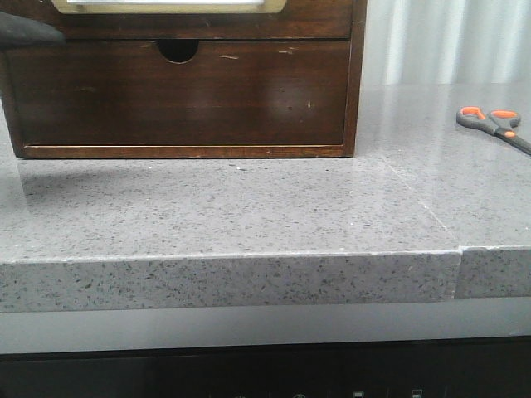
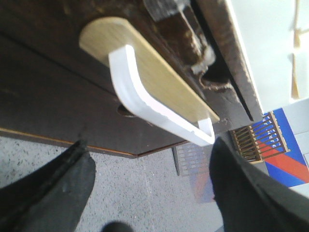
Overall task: Put scissors in drawer with both arms
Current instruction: 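Move the left gripper to the white drawer handle and grasp it, then pull the drawer open toward the robot with the left gripper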
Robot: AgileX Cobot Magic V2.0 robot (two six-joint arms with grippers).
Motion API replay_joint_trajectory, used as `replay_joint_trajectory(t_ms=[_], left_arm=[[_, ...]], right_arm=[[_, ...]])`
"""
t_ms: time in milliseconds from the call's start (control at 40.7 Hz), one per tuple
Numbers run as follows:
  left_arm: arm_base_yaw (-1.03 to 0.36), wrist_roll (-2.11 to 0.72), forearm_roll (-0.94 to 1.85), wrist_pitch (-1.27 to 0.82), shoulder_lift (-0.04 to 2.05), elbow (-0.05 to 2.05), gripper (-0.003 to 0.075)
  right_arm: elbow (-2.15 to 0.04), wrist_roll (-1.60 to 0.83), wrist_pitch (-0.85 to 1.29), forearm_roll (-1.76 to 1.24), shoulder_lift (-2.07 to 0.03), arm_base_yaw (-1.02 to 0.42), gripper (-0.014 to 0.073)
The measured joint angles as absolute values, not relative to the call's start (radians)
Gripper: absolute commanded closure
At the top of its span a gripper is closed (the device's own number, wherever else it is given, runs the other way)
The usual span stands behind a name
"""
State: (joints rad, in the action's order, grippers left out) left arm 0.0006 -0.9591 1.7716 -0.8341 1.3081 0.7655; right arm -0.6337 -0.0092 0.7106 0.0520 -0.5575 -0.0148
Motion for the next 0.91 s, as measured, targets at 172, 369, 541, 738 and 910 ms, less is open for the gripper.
replay_joint_trajectory(t_ms=[172,369,541,738,910], left_arm=[[0.001,-0.959,1.772,-0.854,1.381,0.834,0.0228],[0.001,-0.933,1.772,-0.855,1.437,0.892,0.0347],[0.001,-0.892,1.772,-0.855,1.469,0.906,0.0514],[0.001,-0.856,1.786,-0.884,1.478,0.91,0.0636],[0.003,-0.837,1.801,-0.91,1.482,0.901,0.0637]], right_arm=[[-0.634,-0.009,0.711,0.052,-0.558,-0.015,0.0081],[-0.634,-0.009,0.711,0.052,-0.558,-0.015,0.0081],[-0.634,-0.009,0.711,0.052,-0.558,-0.015,0.0081],[-0.634,-0.009,0.711,0.052,-0.558,-0.015,0.0081],[-0.634,-0.009,0.711,0.052,-0.558,-0.015,0.0081]])
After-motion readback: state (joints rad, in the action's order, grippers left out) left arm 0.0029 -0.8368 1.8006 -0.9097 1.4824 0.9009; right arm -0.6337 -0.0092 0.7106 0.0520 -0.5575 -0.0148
